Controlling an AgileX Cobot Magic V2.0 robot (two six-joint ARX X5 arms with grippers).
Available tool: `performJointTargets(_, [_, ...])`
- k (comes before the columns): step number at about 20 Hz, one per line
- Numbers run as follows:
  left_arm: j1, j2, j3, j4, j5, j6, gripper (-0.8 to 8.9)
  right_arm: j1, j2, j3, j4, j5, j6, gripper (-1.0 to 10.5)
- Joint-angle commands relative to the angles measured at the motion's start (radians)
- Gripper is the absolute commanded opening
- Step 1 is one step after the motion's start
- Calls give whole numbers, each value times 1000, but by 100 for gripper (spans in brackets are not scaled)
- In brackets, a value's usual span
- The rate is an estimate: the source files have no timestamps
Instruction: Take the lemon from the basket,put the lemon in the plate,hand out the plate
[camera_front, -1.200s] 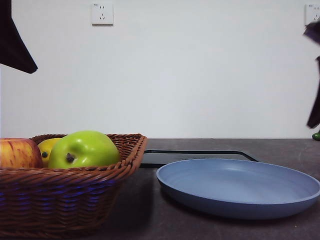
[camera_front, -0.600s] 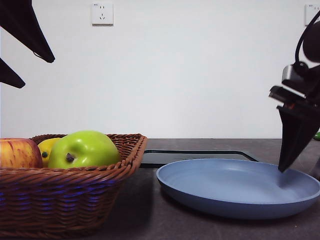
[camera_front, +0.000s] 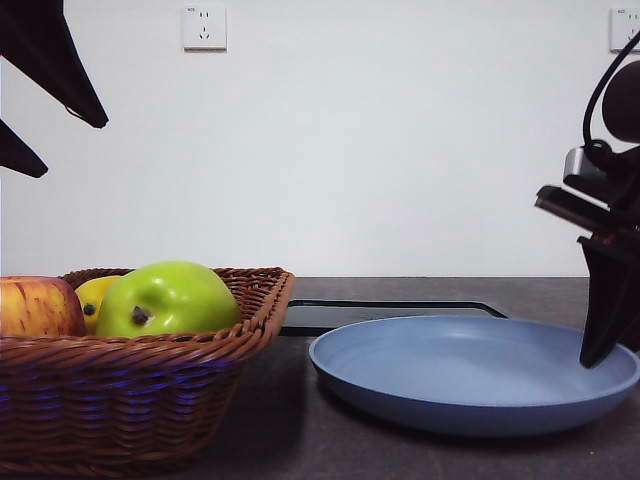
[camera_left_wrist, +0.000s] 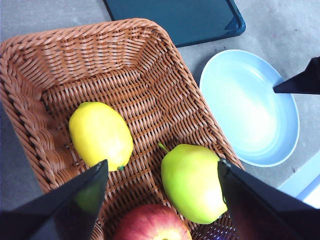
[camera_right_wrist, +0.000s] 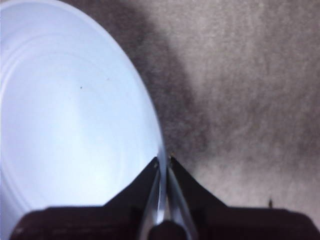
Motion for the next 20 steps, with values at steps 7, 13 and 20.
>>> performJointTargets(7, [-51,81,16,72,-3,-51,416,2,-274,14,-97,9,10,3])
performJointTargets(13, [-62,235,18,146,-120,-53,416,2,-473,14,-110,8,47,3])
performJointTargets(20, [-72,366,19,211,-214,-52,416,2,-559,14,-113,9,55,3])
